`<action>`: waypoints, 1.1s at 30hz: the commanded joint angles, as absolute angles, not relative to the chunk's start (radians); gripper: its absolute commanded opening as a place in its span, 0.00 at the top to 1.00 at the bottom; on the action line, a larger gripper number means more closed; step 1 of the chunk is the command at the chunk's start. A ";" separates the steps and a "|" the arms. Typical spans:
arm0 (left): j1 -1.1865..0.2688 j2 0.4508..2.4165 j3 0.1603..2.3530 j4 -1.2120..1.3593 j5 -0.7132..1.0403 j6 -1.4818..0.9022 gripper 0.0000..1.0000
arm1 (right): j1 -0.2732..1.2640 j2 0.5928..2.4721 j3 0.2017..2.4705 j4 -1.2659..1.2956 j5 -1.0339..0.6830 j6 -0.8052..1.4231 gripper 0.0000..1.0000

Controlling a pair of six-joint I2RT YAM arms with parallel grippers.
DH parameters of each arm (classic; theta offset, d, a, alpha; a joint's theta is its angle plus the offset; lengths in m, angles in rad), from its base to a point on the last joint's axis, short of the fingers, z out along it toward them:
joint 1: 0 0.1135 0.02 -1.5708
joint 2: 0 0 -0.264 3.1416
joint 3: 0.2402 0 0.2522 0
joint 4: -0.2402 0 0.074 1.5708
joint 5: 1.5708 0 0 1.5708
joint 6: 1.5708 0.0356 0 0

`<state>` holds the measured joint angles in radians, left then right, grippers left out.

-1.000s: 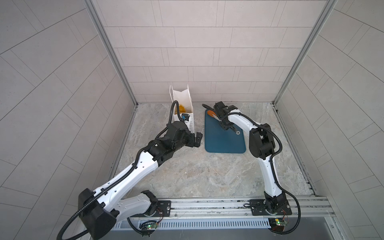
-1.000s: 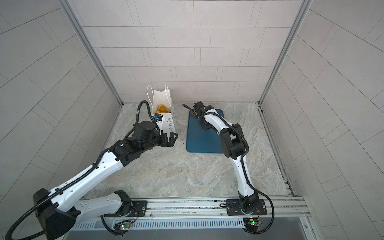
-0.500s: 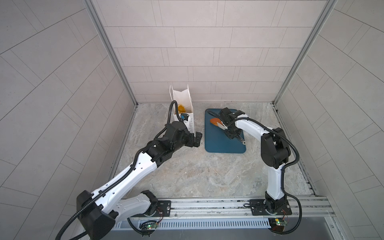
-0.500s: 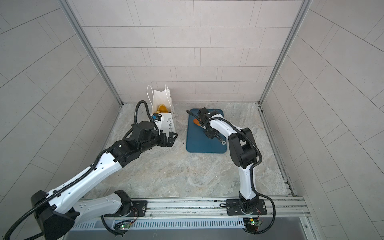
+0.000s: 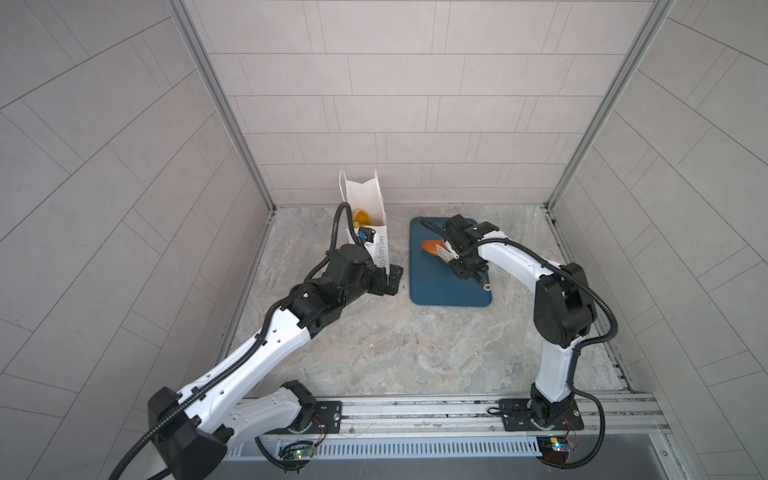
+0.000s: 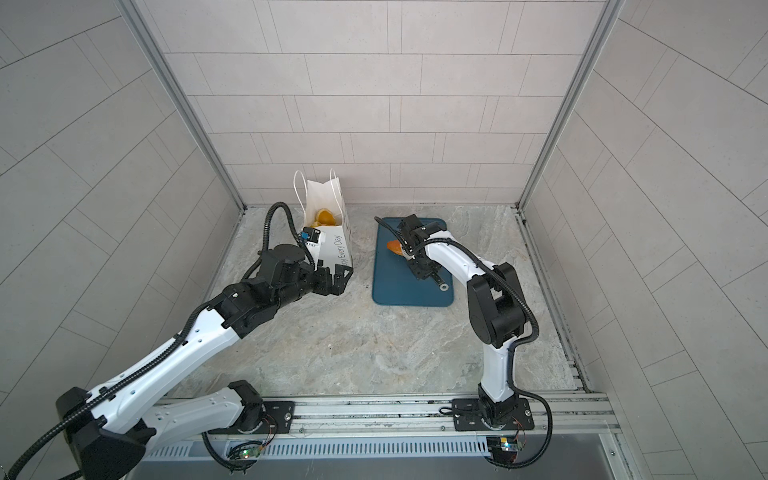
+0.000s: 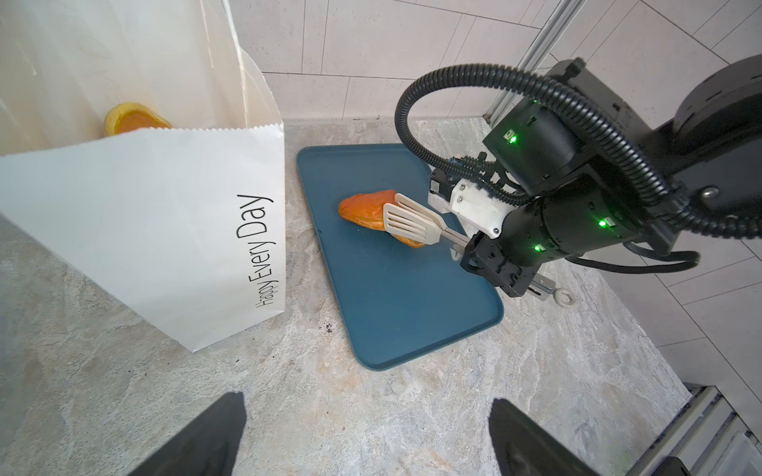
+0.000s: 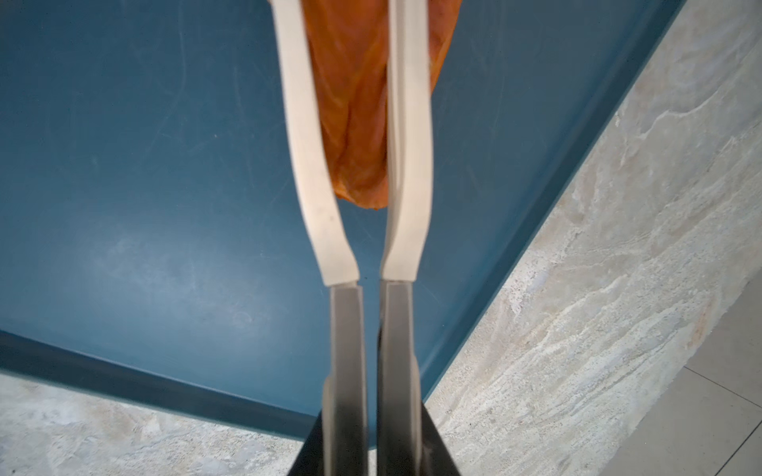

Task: Place the fake bread into the paper bag
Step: 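Close the tongs on the orange-brown bread and lift it with right gripper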

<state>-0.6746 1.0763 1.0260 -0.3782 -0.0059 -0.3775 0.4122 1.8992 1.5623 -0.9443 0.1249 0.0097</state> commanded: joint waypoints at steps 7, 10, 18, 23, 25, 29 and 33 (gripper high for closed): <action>-0.671 1.040 1.021 -0.388 -0.025 -0.388 0.00 | 0.415 1.800 1.546 -0.920 0.076 0.057 0.78; -0.671 1.045 1.027 -0.394 -0.018 -0.382 0.00 | 0.415 1.785 1.543 -0.919 0.064 0.061 0.78; -0.672 1.049 1.042 -0.405 -0.023 -0.370 0.00 | 0.415 1.736 1.532 -0.909 0.038 0.079 0.78; -0.672 1.041 1.058 -0.431 -0.050 -0.349 0.00 | 0.416 1.695 1.531 -0.907 -0.002 0.092 0.77; -0.669 1.038 1.065 -0.442 -0.058 -0.342 0.00 | 0.415 1.675 1.534 -0.903 -0.020 0.100 0.77; -0.669 1.032 1.082 -0.469 -0.066 -0.327 0.00 | 0.418 1.635 1.545 -0.899 -0.052 0.118 0.76; -0.667 1.029 1.104 -0.496 -0.062 -0.309 0.00 | 0.426 1.595 1.555 -0.895 -0.088 0.132 0.76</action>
